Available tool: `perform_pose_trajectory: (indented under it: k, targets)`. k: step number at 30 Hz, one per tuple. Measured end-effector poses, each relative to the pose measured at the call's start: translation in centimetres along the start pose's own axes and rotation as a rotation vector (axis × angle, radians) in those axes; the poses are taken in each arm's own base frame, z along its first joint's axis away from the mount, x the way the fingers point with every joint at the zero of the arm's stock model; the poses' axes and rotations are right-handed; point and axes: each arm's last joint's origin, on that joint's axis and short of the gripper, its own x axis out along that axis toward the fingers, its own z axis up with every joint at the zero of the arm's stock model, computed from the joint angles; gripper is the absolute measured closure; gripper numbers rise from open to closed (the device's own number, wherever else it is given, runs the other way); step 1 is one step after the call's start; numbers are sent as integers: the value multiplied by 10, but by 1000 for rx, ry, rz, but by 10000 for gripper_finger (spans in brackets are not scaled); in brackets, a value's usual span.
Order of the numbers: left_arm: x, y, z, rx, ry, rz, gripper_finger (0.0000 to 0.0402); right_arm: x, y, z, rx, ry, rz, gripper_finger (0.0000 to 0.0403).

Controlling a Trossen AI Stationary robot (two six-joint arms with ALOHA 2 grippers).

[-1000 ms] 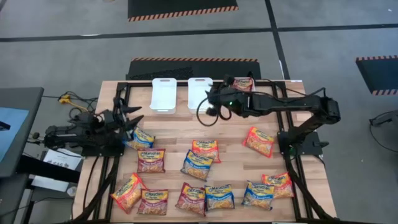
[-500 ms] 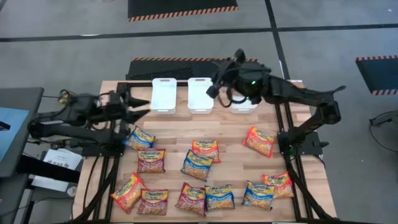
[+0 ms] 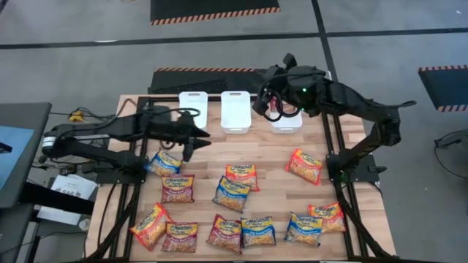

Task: Sort Maruchan noodles
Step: Put the blue noodle pack into the middle white bin

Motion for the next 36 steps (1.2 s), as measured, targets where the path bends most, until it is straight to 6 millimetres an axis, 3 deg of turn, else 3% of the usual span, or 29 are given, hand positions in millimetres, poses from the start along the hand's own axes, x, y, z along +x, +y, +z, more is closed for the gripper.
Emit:
perform_pose_trajectory:
  k: [9,19,36]
  targets:
    - [58,27,-21,-115,243,-119,245,1,-1,-2,-6,13,-1,241]
    - [116,44,-66,-266,530,-265,245,1,0,-2,-10,19,5,241]
    - [162,60,-111,-365,682,-362,245,0,0,-6,11,53,12,241]
